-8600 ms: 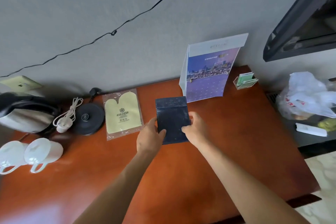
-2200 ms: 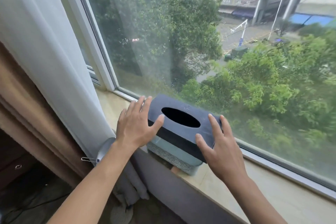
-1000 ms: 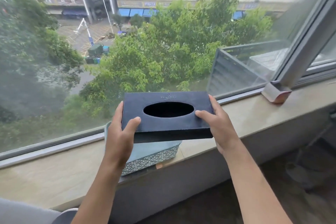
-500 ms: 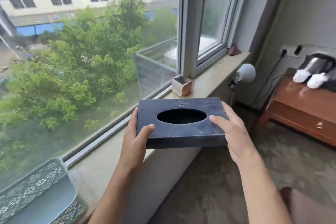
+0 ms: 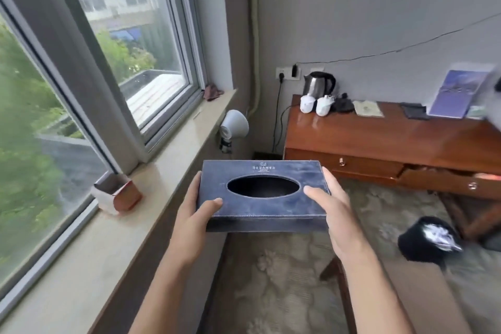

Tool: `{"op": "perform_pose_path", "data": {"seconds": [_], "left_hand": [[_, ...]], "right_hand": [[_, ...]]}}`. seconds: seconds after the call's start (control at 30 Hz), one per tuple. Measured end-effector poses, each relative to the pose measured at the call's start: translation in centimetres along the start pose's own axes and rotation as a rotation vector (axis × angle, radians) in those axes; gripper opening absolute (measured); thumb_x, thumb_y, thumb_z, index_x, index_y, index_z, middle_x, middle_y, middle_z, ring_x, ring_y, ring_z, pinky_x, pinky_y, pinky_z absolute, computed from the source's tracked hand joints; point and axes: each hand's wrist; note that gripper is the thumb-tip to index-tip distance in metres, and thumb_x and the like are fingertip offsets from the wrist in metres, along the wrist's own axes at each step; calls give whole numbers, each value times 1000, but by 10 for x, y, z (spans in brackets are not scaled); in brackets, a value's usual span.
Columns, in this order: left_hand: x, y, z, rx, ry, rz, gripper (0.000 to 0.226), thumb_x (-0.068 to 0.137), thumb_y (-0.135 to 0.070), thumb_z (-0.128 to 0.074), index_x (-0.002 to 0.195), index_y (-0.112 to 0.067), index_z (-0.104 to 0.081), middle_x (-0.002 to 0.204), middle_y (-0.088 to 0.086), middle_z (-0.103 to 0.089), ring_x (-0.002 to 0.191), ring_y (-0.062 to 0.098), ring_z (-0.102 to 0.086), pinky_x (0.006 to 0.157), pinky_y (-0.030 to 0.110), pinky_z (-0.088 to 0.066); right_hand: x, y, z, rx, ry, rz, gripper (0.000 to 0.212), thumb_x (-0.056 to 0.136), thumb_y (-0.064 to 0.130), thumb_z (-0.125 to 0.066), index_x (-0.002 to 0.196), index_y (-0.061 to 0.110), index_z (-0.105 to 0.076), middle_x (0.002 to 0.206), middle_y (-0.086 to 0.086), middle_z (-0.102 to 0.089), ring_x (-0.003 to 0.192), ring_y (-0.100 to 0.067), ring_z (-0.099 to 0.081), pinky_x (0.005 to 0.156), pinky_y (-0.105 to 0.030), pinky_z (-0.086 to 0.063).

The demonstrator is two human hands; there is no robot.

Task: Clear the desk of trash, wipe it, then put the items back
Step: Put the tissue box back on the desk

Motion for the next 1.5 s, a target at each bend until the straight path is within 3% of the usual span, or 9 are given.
{"op": "perform_pose_path", "data": {"seconds": [0.17, 0.33, 0.47, 0.67, 0.73, 1.0, 1.07, 1.23, 1.5], "left_hand": [[59, 7, -60, -48, 131, 14, 74, 83, -29, -66, 153, -31, -44, 138, -23, -62, 121, -10, -59, 86, 7, -49], [129, 16, -104, -101, 292, 78, 76, 80, -36, -66, 153, -36, -44, 142, -15, -62, 131, 8, -59, 111, 41, -46], [194, 19, -141, -135, 433, 83, 68, 89, -25, -66, 152, -35, -45, 137, -14, -66, 124, 7, -63, 97, 27, -55], [296, 16, -176, -121, 574, 128, 78, 83, -34, -67, 156, -39, -38, 141, -14, -62, 128, 10, -61, 112, 42, -46], [324, 22, -189, -118, 600, 134, 73, 90, -29, -68, 155, -40, -38, 141, -14, -63, 127, 9, -62, 110, 38, -47], [400, 40, -254, -95, 659, 200, 70, 92, -33, -70, 152, -49, -38, 136, -27, -60, 120, 0, -63, 101, 31, -50], [419, 44, -281, -83, 681, 211, 71, 92, -33, -70, 153, -50, -37, 138, -26, -59, 124, 6, -62, 105, 38, -52], [461, 54, -361, -44, 698, 185, 64, 100, -17, -61, 155, -39, -36, 142, -23, -55, 117, -5, -60, 81, 10, -51], [512, 60, -479, 28, 735, 185, 70, 97, -15, -64, 156, -40, -35, 143, -23, -55, 122, -7, -57, 87, 13, -48]], "right_hand": [[34, -1, 45, -4, -166, -21, 67, 97, 27, -66, 156, 41, -36, 147, 28, -40, 136, 4, -35, 112, -28, -26], [77, 0, 77, -36, -314, -32, 65, 96, 28, -67, 154, 42, -40, 151, 28, -44, 140, 1, -39, 114, -29, -29], [124, 2, 92, -17, -438, -27, 65, 96, 25, -67, 155, 38, -41, 149, 28, -45, 140, 1, -39, 112, -27, -29], [194, 8, 96, -9, -577, -30, 61, 97, 25, -67, 149, 46, -43, 126, 44, -51, 126, 11, -47, 108, -25, -32], [214, 6, 98, -7, -609, -36, 59, 97, 23, -67, 145, 49, -44, 119, 49, -52, 119, 20, -47, 105, -23, -34], [283, 0, 138, -21, -684, -60, 62, 97, 23, -66, 150, 45, -43, 132, 42, -52, 118, 26, -46, 105, -20, -36], [303, -3, 157, -27, -713, -66, 64, 96, 23, -68, 151, 45, -44, 140, 36, -52, 128, 16, -46, 114, -27, -35], [356, -7, 218, -46, -757, -71, 65, 96, 21, -68, 152, 42, -43, 148, 30, -48, 137, 7, -42, 116, -29, -33], [431, -4, 327, -86, -746, -132, 69, 96, 27, -67, 156, 42, -36, 152, 26, -42, 137, 1, -38, 109, -28, -31]]}}
Point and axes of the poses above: each hand's wrist, its own x-axis towards the middle knuckle, its own z-axis out of the back of the hand, y = z × x
